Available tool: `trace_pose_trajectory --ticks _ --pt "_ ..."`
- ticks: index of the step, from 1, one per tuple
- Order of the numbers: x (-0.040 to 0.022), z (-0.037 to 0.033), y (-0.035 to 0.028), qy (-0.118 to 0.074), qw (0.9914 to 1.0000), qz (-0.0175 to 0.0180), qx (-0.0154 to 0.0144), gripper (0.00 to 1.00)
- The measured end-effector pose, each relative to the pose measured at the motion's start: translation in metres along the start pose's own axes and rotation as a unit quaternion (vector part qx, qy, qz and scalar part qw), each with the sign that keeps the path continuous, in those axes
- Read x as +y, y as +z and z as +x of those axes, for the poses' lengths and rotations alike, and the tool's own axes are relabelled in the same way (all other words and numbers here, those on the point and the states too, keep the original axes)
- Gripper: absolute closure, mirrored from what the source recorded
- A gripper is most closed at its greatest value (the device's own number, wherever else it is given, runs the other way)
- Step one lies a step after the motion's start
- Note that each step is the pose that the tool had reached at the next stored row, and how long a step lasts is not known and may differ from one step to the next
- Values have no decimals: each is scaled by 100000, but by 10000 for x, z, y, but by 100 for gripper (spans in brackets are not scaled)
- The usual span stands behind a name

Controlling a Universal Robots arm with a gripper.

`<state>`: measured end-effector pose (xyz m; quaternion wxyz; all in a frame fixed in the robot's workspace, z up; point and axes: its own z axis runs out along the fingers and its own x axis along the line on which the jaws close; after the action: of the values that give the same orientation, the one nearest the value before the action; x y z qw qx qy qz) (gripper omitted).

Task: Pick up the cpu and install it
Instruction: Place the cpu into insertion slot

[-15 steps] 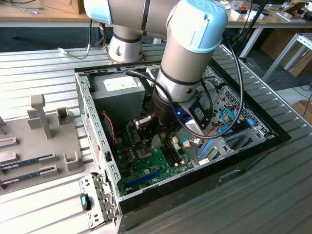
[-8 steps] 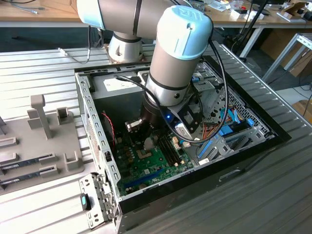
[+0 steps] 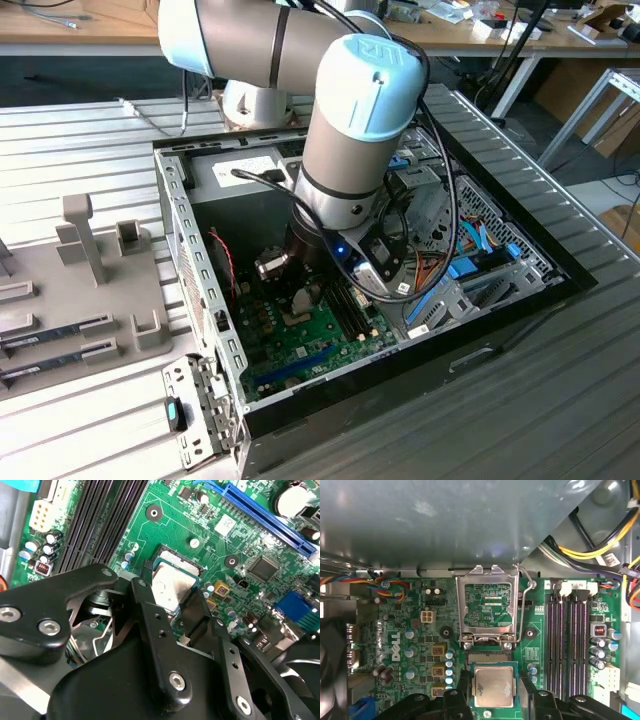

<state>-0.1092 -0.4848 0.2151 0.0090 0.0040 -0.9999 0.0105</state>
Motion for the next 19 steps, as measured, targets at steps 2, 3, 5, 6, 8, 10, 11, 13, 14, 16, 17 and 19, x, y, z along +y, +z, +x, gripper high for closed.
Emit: trace_pose_trajectory --ticks 2,3,5,6,8,10,11,13,14,16,17,19 --pt "1 0 30 4 100000 2 -5 53" --pt "1 2 38 10 100000 24 -4 53" --pt "1 3 51 3 100000 123 -5 53" --pt "1 3 54 7 100000 192 -3 53" --pt "2 6 64 25 99996 866 4 53" --pt "2 10 73 34 99990 1418 4 53" --pt "1 19 83 45 99988 1574 18 53" --pt "4 24 100 276 99987 1566 20 53" --pt "4 24 104 468 99987 1564 28 53" --pt "7 23 111 934 99984 1557 43 53" --pt "10 24 114 1192 99981 1551 54 53" --pt "18 24 119 1275 99980 1531 48 53"
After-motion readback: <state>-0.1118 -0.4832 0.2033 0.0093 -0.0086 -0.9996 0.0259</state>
